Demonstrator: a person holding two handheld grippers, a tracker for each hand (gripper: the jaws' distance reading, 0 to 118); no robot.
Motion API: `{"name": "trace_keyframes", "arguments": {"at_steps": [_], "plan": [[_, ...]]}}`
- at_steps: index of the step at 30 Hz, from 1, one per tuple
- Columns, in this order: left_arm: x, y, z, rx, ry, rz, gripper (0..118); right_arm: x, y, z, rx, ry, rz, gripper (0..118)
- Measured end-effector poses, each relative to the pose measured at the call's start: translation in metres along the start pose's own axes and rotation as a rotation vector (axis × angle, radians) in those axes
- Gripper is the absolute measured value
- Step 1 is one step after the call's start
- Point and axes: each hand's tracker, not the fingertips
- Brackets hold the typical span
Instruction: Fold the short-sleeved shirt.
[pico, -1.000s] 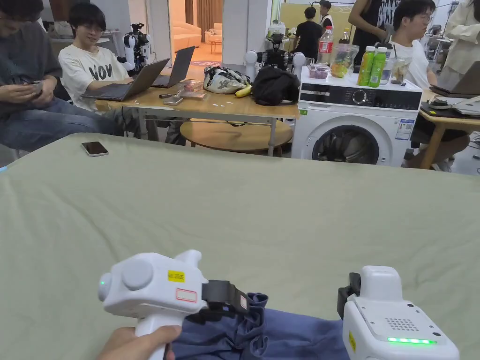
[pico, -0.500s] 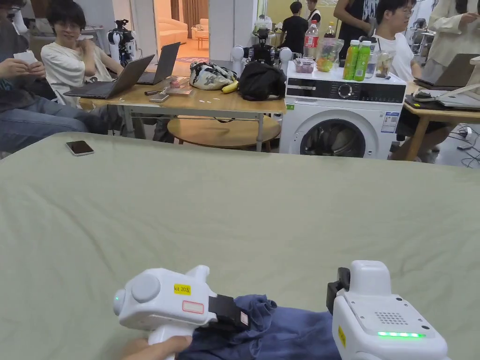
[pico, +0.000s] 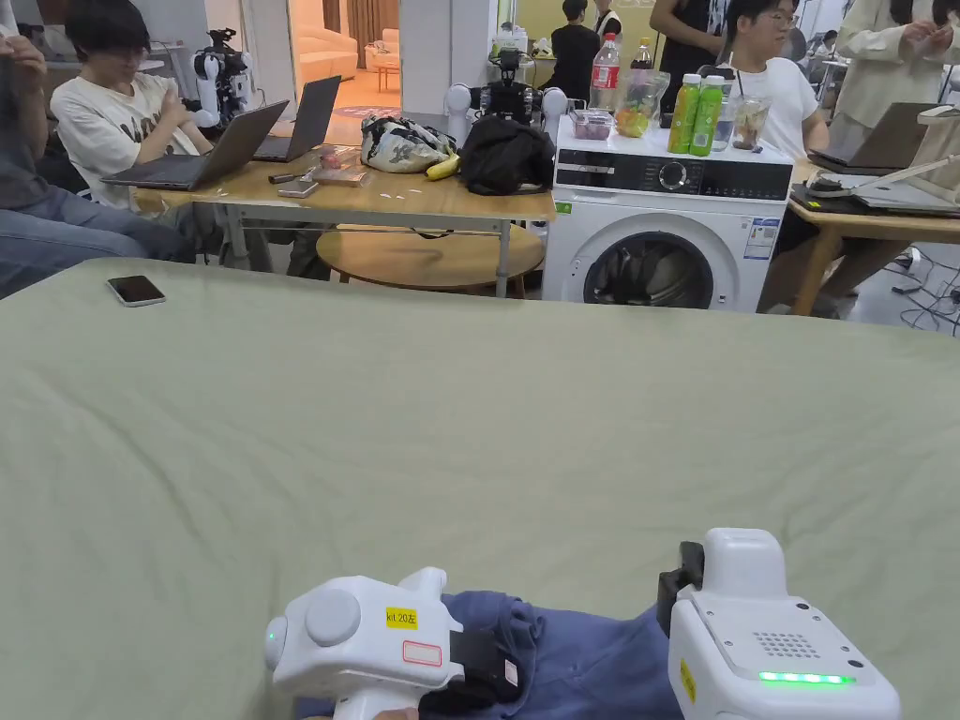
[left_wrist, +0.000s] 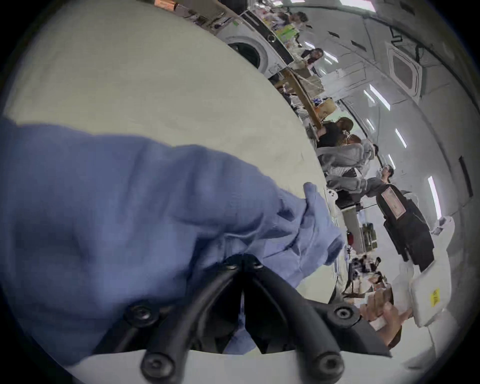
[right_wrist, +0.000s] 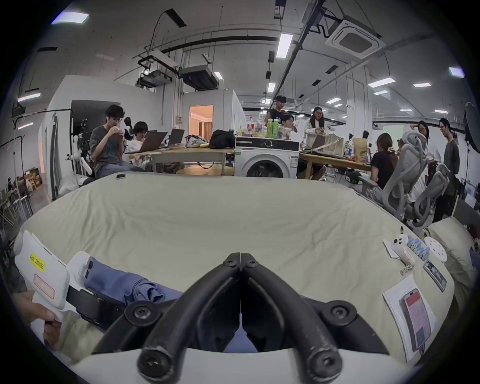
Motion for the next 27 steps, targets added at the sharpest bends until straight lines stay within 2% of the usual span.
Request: {"name": "trace_keyframes", "arguments": {"at_steps": [3,6,8,10,12,14,16,20,22,24,26,27], "plan": [[-0.004,0.004,0.026,0.035,0.006,0.006,0,-0.001,-0.001,-0.001,0.0,0.003,-0.005,0],[-0.016,0.009,0.065,0.115,0.016,0.017,5,-0.002,0.0,-0.002,0.013,0.007,-0.004,0],[-0.033,0.012,0.098,0.172,0.029,0.048,23,-0.005,0.001,-0.004,0.018,0.009,-0.007,0],[-0.048,0.014,0.125,0.216,0.059,0.066,48,-0.007,0.002,-0.006,0.016,0.018,-0.008,0],[-0.066,0.016,0.147,0.246,0.129,0.078,63,-0.011,0.002,-0.009,0.016,0.023,-0.01,0],[-0.083,0.017,0.16,0.282,0.164,0.096,64,-0.013,0.002,-0.01,0.012,0.03,-0.012,0],[-0.092,0.014,0.158,0.261,0.126,0.133,64,-0.016,0.002,-0.01,0.011,0.037,-0.016,0],[-0.115,0.008,0.131,0.178,-0.023,0.192,64,-0.019,0.002,-0.01,0.009,0.048,-0.017,0],[-0.118,0.001,0.109,0.103,-0.161,0.23,64,-0.019,0.002,-0.009,0.009,0.049,-0.019,0],[-0.133,0.003,0.095,0.127,-0.256,0.228,63,-0.017,0.001,-0.008,0.011,0.046,-0.02,0],[-0.139,0.005,0.087,0.15,-0.221,0.218,50,-0.013,0.001,-0.005,0.02,0.044,-0.023,0],[-0.14,0.004,0.084,0.166,-0.175,0.225,35,-0.012,0.001,-0.003,0.028,0.039,-0.024,0]]}}
